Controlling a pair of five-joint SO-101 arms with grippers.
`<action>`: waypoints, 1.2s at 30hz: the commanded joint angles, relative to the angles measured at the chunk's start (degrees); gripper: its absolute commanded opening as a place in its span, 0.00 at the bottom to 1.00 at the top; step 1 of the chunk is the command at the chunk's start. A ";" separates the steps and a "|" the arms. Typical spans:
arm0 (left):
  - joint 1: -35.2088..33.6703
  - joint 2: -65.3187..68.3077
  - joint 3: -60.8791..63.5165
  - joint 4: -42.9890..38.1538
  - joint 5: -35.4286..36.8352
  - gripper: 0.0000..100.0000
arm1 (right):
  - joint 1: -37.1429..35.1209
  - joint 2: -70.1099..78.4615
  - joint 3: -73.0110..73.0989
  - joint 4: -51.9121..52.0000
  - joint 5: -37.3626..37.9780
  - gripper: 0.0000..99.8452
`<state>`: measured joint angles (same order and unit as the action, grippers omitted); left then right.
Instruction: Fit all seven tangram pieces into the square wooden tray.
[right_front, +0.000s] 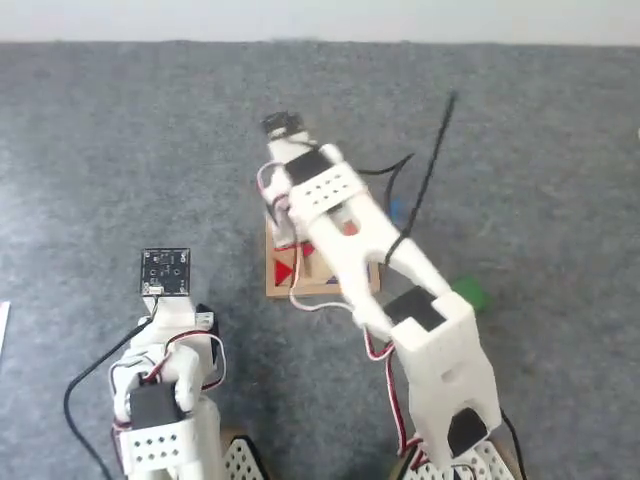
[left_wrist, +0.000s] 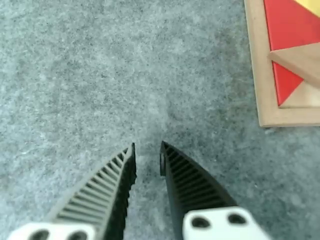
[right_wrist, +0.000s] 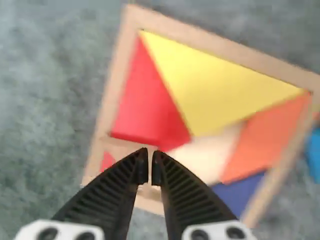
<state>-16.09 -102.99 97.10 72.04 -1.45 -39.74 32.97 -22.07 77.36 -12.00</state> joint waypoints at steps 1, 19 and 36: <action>0.18 -1.05 -0.66 0.18 0.00 0.08 | -2.24 -4.79 1.76 -6.37 -0.26 0.03; 0.18 -1.05 -0.66 0.18 0.00 0.08 | -2.07 -1.71 3.25 -5.93 10.02 0.03; 0.18 -1.05 -0.66 0.18 0.00 0.08 | -5.14 -1.98 3.25 0.22 21.45 0.03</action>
<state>-16.09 -102.99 97.10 72.04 -1.45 -43.52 32.97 -18.46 75.78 8.75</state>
